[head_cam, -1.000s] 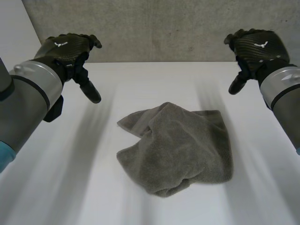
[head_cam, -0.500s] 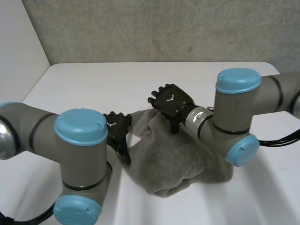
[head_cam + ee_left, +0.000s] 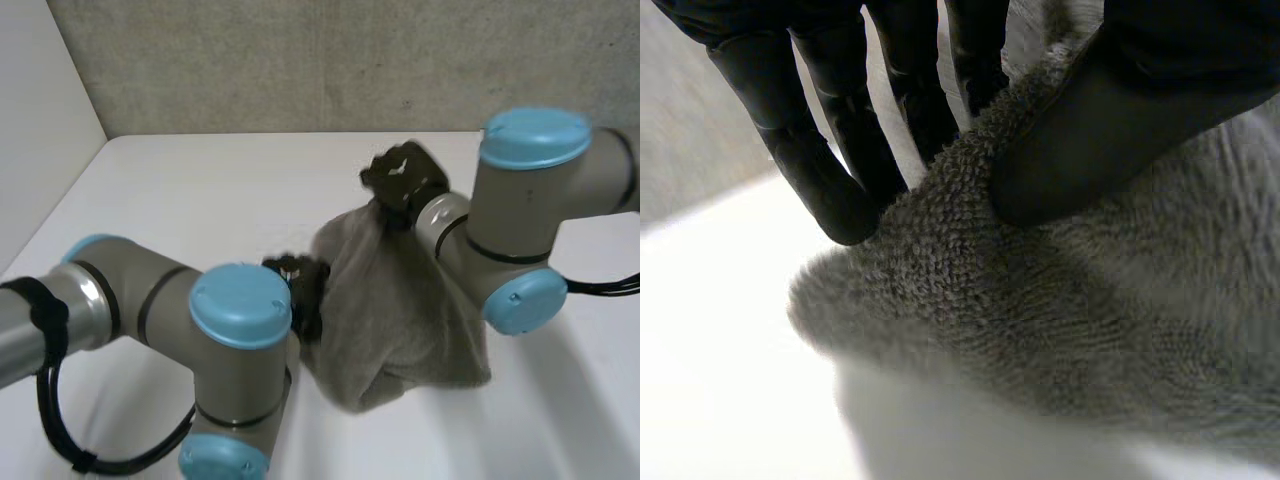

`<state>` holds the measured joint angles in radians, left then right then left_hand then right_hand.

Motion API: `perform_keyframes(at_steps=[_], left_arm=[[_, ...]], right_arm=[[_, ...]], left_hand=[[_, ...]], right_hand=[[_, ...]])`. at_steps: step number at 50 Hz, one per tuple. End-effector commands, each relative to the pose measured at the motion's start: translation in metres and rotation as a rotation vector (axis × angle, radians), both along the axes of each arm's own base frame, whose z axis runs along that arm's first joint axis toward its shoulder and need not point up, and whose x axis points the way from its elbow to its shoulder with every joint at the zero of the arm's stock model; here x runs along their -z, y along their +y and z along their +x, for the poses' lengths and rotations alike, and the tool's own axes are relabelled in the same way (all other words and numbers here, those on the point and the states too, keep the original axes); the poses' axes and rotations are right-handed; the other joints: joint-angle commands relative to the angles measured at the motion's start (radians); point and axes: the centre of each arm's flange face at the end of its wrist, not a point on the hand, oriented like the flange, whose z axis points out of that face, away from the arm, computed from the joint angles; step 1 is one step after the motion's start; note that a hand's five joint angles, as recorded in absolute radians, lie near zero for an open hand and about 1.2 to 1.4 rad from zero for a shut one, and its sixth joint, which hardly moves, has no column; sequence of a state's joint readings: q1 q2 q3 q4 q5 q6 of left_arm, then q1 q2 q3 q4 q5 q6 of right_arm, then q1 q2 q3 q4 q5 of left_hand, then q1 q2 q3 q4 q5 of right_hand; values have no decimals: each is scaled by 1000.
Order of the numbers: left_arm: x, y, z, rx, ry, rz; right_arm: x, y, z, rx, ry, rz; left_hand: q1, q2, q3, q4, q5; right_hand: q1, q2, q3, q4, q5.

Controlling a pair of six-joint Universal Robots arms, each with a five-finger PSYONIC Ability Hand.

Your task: Fold the towel.

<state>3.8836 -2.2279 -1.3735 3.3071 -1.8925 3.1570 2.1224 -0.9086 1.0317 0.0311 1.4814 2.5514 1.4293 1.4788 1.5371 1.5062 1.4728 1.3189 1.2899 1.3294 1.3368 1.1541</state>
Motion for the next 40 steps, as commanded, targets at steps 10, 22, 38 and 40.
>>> perform_keyframes(at_steps=[10, 22, 38, 40], left_arm=[[-183, -49, 27, -216, 371, -501], [-66, 15, 52, -17, 21, -246], [-54, 63, 76, 100, -218, -215], [-66, 61, 74, 96, -193, -239]], right_arm=[[-93, 8, -48, 72, -545, -158], [13, 74, -78, 37, 69, 202], [-13, 98, -92, -3, 204, 277], [-26, 92, -88, -3, 140, 258]], left_hand=[[-33, -83, -141, -110, -251], [-33, -83, -141, -110, -251], [-702, -752, -810, -779, -920], [-755, -804, -863, -832, -973]], right_hand=[[77, 106, 67, 59, 68], [77, 106, 67, 59, 68], [-1144, -1115, -1155, -1162, -1154], [-1144, -1115, -1155, -1162, -1154]])
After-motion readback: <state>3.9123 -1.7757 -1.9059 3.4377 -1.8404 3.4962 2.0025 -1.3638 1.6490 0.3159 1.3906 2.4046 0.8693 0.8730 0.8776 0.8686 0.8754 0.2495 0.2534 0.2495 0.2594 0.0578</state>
